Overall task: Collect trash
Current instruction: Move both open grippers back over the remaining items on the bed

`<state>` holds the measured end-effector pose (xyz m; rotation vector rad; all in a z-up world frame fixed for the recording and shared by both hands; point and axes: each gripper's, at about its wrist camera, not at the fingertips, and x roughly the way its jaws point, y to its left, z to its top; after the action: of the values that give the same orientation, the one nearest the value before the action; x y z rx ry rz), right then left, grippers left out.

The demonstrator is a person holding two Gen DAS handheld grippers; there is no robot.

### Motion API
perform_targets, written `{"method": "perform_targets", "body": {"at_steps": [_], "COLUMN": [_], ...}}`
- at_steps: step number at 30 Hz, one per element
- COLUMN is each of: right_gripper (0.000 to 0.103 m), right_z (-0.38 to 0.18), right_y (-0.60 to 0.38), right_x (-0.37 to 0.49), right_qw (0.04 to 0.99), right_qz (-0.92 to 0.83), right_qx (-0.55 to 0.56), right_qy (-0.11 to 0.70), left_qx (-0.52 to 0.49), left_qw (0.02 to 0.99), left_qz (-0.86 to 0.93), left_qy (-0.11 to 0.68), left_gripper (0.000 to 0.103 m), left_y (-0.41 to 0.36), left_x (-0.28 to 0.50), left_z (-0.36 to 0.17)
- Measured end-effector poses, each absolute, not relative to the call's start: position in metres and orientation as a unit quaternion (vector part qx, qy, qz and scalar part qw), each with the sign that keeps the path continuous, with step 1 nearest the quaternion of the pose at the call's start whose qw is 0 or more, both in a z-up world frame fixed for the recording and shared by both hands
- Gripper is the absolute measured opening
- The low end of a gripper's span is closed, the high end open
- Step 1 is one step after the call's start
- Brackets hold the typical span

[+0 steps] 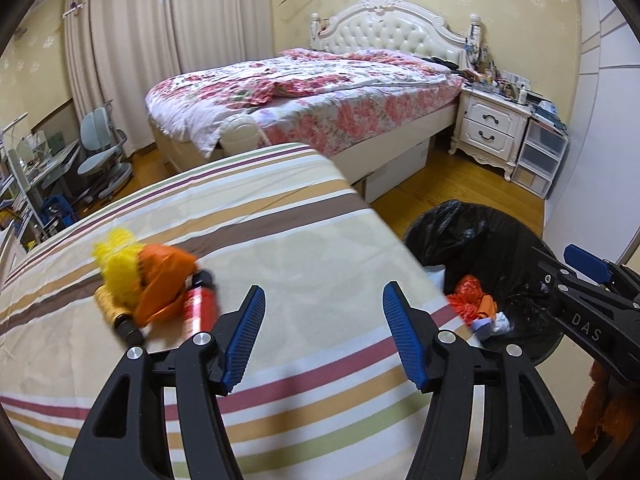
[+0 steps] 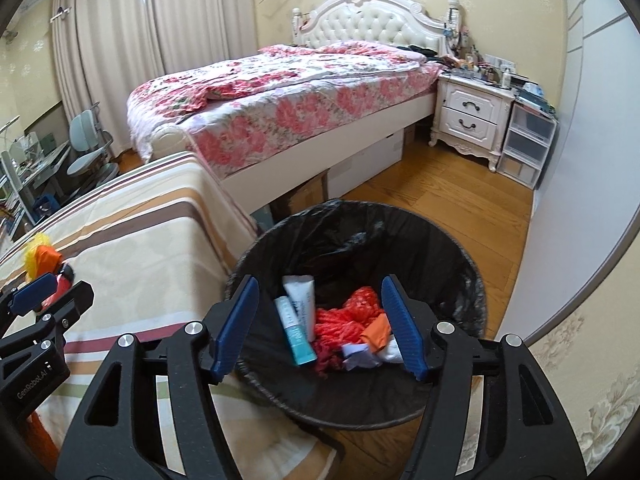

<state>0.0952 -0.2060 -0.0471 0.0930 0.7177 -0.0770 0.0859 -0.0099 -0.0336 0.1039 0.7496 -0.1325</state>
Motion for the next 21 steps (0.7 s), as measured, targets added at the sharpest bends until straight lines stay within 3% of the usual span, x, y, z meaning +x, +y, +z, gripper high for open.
{"method": "perform_targets", "body": {"at_steps": [21], "right_gripper": [0.062], "right_z": [-0.041], "right_y": [-0.078], "right_x": [0.093], "right_qw": [0.930], "right_qz": [0.078], "right_qx": [-0.010], "right_qy": [0.359], "left_qx": [-0.007], "left_qw": [0.921], "left_qz": [0.074], "left_qy": [0.382], "left_gripper": [0.060], "left_y": [0.137], "left_x": [0.055], "left_z": [-0.041]}}
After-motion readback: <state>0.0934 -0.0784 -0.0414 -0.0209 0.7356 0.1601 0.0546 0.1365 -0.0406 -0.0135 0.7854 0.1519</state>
